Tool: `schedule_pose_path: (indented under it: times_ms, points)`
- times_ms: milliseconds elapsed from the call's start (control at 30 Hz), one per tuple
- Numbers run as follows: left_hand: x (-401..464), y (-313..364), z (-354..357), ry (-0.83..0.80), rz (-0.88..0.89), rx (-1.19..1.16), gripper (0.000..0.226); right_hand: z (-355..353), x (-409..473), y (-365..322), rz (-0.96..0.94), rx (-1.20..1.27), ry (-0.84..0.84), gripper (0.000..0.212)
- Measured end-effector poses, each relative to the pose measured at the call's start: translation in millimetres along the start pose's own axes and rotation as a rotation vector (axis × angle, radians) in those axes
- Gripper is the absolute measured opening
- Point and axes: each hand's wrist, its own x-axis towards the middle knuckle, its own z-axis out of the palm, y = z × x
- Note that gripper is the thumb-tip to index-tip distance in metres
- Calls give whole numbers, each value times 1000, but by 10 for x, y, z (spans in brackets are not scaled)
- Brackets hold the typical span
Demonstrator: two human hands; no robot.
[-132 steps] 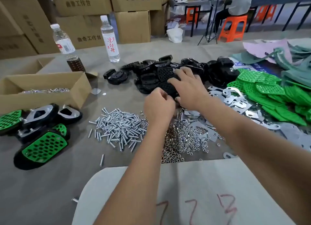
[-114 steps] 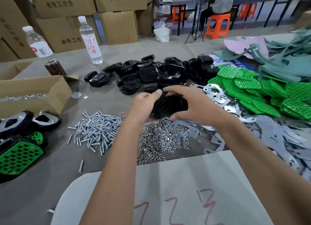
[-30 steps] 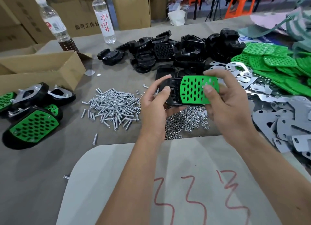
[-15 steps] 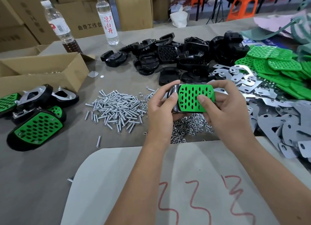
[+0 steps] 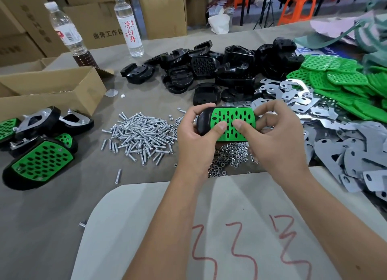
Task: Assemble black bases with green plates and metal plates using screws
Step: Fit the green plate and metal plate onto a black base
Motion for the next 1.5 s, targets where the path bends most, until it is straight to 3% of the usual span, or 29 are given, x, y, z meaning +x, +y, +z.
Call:
schedule_pose_path:
  times_ms: [100,233,400,667,833,1100,1233,1500]
  points:
    - [0,30,-28,-10,-39,-84,38,-47,38,-27,98,47,-51,41]
    - [-37,63,-3,-82,-71,-195,40,-116,98,-28,249,552,-371,35]
    - [-44,68,-20,-164,-91,-226,37,-208,169,28,243,616,-459,43]
    - [-25,47,11,-44,-28,-136,42,-228,171,27,271,621,-500,34]
    - [-17,15,22,-121,-8,58,41,-192,135,44,245,498,-386,27]
    - [-15,31,-11,-211,-62,-11,34,-216,148,52,215,508,-418,27]
    - [-13,30,-15,-218,-112,-80,42,-223,150,47,181,536,-421,26]
    - [-1,86,-72,-265,-214,-224,37,-208,146,7,202,600,-445,40]
